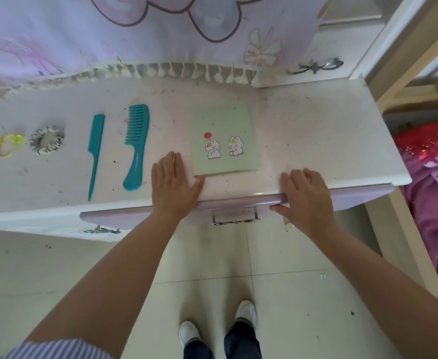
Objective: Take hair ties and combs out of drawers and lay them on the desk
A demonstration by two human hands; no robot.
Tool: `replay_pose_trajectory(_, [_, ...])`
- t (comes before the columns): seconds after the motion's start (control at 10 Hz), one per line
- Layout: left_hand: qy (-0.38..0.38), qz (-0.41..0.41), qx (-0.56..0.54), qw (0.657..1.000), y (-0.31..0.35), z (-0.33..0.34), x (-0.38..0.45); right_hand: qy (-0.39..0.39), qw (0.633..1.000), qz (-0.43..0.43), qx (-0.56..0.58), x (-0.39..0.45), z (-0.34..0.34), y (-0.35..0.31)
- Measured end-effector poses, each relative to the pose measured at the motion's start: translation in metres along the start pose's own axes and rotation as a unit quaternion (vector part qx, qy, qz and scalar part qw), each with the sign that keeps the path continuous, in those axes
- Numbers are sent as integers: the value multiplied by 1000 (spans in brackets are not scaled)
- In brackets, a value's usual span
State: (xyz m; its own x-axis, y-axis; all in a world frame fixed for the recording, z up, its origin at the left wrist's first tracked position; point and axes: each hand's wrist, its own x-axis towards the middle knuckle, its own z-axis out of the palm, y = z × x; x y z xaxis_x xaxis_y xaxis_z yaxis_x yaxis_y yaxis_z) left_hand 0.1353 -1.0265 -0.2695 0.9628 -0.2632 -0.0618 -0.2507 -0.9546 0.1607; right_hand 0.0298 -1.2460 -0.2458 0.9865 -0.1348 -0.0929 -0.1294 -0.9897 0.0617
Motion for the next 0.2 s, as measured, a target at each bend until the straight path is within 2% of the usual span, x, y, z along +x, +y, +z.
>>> replay_pose_trajectory(0.1, [-17, 13, -6, 1000, -6, 12, 4, -31, 997, -5, 77, 1, -2, -4])
replay_pose_trajectory(0.2, [-28, 8, -1, 1000, -6, 12, 4, -39, 976, 32, 212, 0, -15, 6])
